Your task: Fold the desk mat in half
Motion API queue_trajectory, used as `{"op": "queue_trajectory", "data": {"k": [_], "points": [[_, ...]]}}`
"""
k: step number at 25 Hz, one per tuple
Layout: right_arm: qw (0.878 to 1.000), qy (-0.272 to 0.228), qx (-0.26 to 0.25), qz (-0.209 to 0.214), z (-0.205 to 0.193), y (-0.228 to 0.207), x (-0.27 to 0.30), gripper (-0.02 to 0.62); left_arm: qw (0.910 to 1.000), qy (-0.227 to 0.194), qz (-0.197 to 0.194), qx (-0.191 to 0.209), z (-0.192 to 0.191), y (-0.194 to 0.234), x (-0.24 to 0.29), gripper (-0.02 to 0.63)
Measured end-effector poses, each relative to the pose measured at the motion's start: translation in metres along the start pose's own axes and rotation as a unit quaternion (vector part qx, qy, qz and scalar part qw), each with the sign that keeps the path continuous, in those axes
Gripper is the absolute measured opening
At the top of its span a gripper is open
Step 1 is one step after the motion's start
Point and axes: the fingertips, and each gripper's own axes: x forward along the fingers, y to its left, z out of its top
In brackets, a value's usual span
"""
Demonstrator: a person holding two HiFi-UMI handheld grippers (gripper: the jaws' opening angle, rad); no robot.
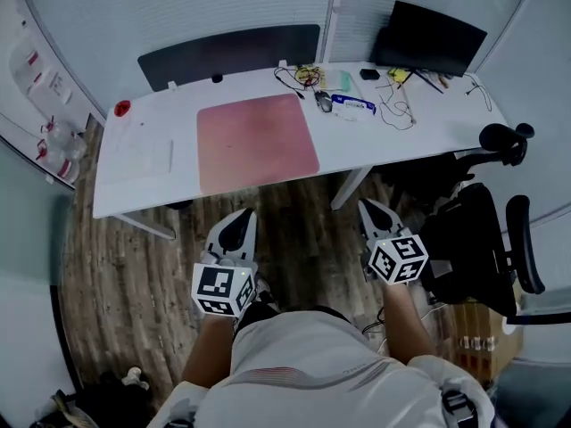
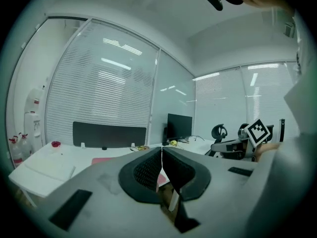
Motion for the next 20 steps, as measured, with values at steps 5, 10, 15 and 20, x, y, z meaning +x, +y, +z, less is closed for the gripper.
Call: {"op": "queue_trajectory", "data": {"k": [5, 10, 15, 20], "points": [[1.000, 0.018, -0.022, 0.003, 0.008, 0.027, 0.066, 0.052, 0.9999, 0.007, 0.011, -0.002, -0.006, 0.070, 0.018, 0.017], [0.999, 0.037, -0.017, -0.002, 0.010, 0.011, 0.104, 0.052, 0.9996, 0.017, 0.009, -0.022, -0.011, 0.089, 0.045, 0.017], [0.998, 0.057, -0.008, 0.007, 0.004, -0.028, 0.137, 0.052, 0.9984, 0.028, 0.036, -0.032, -0.014, 0.091, 0.074, 0.017], [0.997, 0.074, -0.014, 0.033, 0.001, -0.069, 0.165, 0.053, 0.9953, 0.041, 0.075, -0.046, -0.015, 0.079, 0.102, 0.017]]}}
